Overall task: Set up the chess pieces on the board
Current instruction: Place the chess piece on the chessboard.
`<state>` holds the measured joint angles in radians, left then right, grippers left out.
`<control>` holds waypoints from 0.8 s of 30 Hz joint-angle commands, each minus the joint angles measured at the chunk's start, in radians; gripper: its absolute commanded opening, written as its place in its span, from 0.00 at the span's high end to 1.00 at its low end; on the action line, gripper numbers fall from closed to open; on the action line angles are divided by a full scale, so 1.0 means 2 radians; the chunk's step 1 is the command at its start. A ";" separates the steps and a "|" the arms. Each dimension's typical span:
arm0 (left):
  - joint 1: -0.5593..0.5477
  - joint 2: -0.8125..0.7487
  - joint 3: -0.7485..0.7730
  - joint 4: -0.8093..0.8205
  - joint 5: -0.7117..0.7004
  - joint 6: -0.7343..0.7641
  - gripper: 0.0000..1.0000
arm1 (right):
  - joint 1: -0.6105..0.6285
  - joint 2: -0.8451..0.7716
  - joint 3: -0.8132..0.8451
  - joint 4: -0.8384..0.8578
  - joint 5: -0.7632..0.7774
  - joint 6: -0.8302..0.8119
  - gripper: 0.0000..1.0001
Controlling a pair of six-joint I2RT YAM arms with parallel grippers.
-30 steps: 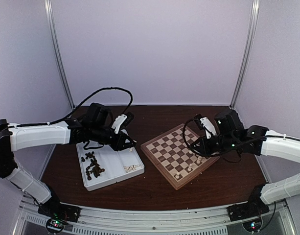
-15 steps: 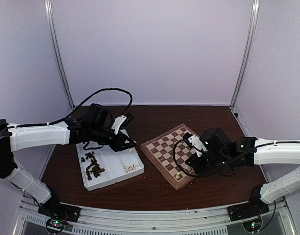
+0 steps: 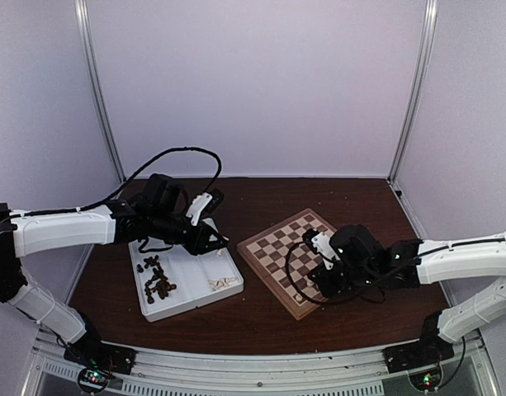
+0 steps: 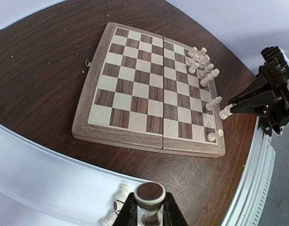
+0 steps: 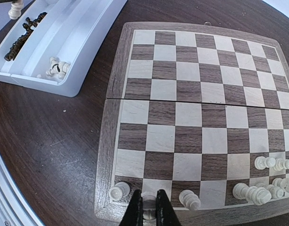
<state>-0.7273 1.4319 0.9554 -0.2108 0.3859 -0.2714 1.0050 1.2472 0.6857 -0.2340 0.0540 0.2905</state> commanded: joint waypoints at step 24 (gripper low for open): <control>0.004 -0.009 -0.001 0.000 0.002 0.000 1.00 | 0.014 0.053 -0.035 0.067 0.035 -0.003 0.99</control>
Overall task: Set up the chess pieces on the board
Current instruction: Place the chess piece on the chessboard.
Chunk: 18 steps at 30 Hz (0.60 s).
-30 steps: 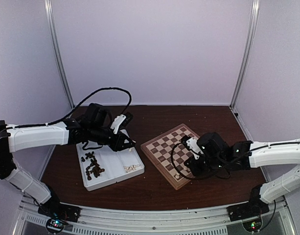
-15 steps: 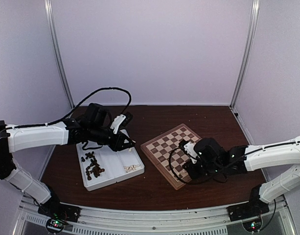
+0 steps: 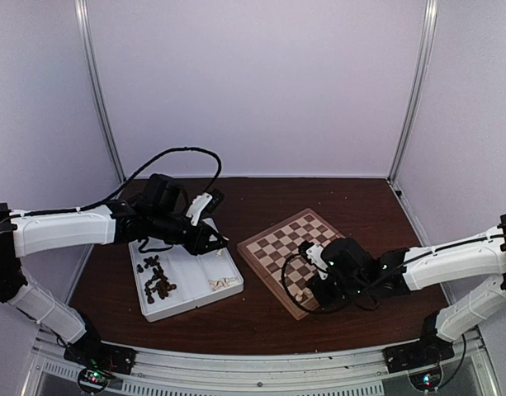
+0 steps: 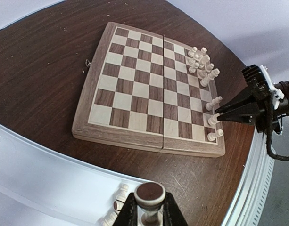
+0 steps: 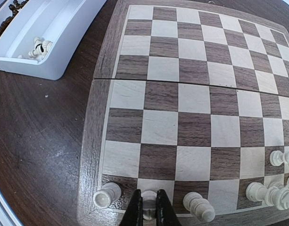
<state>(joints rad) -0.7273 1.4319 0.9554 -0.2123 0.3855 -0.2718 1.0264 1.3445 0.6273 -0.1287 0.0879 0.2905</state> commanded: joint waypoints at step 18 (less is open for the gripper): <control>0.004 -0.012 0.002 -0.005 0.000 0.001 1.00 | 0.007 0.006 -0.009 0.003 0.031 -0.006 0.82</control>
<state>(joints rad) -0.7269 1.4319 0.9554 -0.2375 0.3851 -0.2718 1.0298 1.3598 0.6209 -0.1169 0.1165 0.2855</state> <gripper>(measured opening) 0.142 0.134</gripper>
